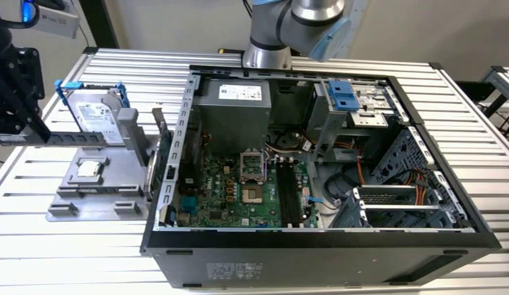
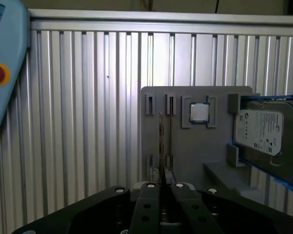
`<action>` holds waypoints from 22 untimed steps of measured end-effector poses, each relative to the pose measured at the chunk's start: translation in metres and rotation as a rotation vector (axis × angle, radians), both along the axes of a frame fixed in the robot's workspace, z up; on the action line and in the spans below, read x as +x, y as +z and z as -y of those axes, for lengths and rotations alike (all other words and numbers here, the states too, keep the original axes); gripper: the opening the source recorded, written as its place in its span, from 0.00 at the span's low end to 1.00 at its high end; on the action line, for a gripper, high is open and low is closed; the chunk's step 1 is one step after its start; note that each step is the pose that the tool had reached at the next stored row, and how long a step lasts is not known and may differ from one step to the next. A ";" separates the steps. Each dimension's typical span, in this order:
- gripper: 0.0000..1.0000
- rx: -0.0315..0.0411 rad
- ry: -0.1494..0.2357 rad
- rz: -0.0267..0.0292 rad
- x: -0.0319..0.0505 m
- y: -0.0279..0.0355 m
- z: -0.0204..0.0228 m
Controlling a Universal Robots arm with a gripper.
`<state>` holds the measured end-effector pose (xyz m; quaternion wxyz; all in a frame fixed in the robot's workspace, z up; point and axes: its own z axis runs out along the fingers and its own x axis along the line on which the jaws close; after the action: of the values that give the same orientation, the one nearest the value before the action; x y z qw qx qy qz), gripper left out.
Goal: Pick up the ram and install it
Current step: 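Pick up the ram and move it above insertion slot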
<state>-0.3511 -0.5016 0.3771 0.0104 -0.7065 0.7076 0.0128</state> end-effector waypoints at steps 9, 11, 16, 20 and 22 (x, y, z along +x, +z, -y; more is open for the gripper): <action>0.00 0.0000 0.004 -0.0009 0.0098 0.0056 0.0000; 0.00 0.0000 0.004 -0.0013 0.0155 0.0056 0.0000; 0.00 0.0000 0.004 -0.0016 0.0288 0.0056 0.0000; 0.00 0.0000 0.005 -0.0026 0.0435 0.0056 0.0000; 0.00 0.0000 0.005 -0.0029 0.0505 0.0056 0.0000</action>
<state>-0.3006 -0.5016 0.3827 0.0094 -0.7082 0.7058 0.0139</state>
